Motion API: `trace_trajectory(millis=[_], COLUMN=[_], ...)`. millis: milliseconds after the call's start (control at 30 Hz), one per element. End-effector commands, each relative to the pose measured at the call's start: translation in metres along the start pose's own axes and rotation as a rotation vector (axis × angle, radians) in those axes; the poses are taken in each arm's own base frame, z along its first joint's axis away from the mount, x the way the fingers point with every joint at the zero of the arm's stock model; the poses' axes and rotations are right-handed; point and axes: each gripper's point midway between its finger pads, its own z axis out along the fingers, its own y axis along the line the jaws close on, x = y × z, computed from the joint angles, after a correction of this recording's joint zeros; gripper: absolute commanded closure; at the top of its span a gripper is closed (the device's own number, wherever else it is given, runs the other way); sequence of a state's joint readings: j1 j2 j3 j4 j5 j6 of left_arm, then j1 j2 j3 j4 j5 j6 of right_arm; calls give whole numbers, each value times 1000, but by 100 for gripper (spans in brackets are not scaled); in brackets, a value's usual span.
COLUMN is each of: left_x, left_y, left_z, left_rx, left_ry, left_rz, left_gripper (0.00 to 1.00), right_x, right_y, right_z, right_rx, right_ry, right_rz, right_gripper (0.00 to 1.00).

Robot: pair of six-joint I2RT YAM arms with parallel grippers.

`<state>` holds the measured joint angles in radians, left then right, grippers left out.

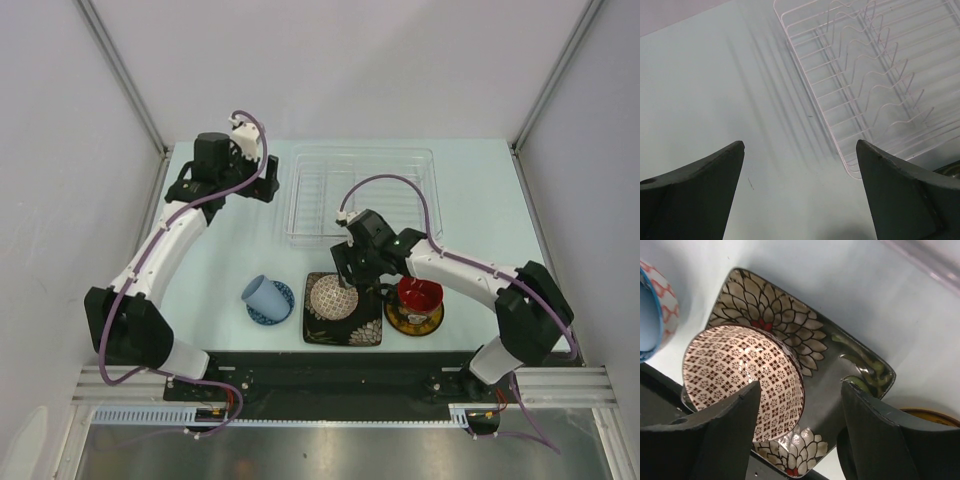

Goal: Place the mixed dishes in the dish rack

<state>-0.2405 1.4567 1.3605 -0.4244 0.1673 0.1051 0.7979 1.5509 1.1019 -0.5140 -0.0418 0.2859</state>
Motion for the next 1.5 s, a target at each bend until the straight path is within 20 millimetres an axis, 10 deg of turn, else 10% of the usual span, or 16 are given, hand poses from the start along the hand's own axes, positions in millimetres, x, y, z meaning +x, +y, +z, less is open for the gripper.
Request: trace_trajectory(millis=[0,633,800,1100,1467], left_x=[-5,-9,-17,-51,-49], left_y=[6,13,11,2,-115], left_z=[-9,-11,-13,-31,-71], left_rx=[-20,-48,-37,8,699], left_ry=[-16,-31,-44,-100,0], left_rz=[-17,-6,-6,-28,-117], left_gripper=[0,0,0,1,0], right_x=[6,26,19,-41,-107], right_y=[11,10,9,15,14], right_z=[11,48,40,-21,-73], right_rx=[-65,-76,-65,-154,-276], right_ry=[11,82,51,-180,-424], right_rz=[-24,-15,-27,2,107], right_gripper=[31,67,100,100,100])
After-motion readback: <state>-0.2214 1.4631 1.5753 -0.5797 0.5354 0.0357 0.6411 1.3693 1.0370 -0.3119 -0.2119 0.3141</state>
